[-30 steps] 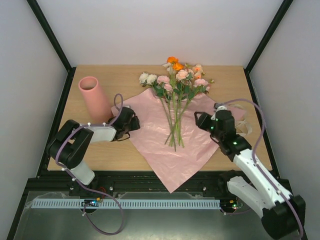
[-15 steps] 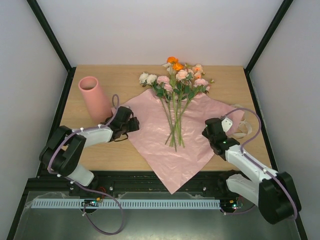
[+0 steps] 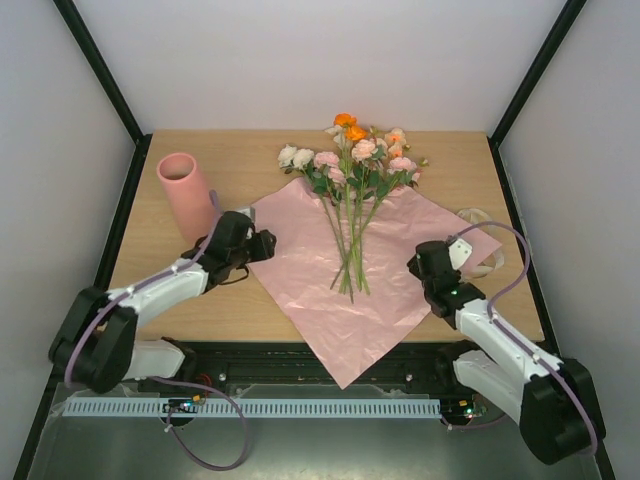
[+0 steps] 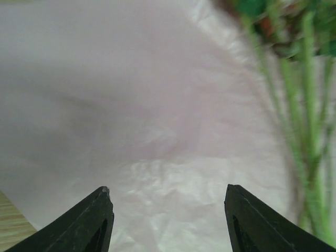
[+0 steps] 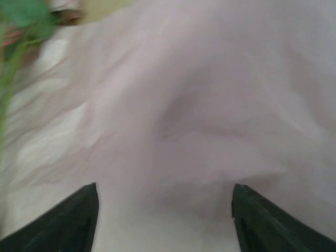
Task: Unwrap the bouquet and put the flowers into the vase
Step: Unfold the wrapping paper at the center of the board, then pick up the fake flower from the wrapping paper.
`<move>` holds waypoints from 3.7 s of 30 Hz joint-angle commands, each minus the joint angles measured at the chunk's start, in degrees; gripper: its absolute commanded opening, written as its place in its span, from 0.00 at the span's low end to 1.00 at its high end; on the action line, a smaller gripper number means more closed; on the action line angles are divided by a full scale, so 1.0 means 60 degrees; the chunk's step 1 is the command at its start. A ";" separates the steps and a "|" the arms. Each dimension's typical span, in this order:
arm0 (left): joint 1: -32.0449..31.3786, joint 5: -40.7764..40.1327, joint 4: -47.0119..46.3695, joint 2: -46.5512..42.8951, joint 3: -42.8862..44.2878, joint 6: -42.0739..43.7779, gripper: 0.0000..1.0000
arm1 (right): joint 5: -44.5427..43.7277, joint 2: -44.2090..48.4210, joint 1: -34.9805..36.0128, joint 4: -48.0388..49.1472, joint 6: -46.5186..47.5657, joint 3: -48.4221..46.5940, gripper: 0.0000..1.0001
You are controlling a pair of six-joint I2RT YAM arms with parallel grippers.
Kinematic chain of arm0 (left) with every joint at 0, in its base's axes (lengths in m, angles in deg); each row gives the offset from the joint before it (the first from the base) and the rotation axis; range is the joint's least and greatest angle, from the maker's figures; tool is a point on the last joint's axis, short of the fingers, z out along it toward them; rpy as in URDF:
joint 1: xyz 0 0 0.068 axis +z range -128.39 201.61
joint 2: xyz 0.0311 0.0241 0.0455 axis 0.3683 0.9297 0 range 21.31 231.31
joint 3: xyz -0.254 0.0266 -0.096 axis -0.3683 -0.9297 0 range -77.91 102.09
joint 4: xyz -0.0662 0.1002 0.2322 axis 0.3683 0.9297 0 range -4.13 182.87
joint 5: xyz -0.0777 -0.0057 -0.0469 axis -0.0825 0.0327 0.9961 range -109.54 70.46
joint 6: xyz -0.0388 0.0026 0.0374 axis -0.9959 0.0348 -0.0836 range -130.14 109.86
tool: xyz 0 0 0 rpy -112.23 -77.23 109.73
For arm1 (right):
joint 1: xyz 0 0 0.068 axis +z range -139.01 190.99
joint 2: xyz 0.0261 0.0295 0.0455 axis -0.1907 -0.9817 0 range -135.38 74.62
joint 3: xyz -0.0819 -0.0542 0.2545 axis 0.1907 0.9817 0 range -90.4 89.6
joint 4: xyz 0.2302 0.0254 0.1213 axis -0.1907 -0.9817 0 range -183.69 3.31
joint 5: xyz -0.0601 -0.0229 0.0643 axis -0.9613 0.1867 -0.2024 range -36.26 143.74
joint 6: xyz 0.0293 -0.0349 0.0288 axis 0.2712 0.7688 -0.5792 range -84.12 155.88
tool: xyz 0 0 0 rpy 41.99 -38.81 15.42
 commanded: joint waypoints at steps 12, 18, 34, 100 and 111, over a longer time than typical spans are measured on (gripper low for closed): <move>0.0018 0.0528 0.2827 -0.4586 0.0833 0.1596 0.99 | 0.5150 -0.0313 0.0110 0.1612 0.2430 -0.1281 0.51; 0.0018 0.1476 0.3035 -0.5315 0.0903 0.1580 1.00 | 0.4467 -0.1987 0.0940 0.1614 0.3060 -0.2446 0.37; 0.0056 0.1065 0.3467 -0.5469 0.1194 0.3083 1.00 | 0.4253 -0.6150 0.1126 0.2651 0.2130 -0.4389 0.19; 0.0076 0.0552 0.3847 -0.6013 0.1053 0.3449 0.99 | 0.2446 -0.5056 0.0524 0.6690 0.1494 -0.2446 0.01; 0.0106 0.0201 0.4153 -0.5673 0.1201 0.3380 1.00 | 0.0960 -0.3527 0.0898 0.8423 0.3803 -0.1683 0.01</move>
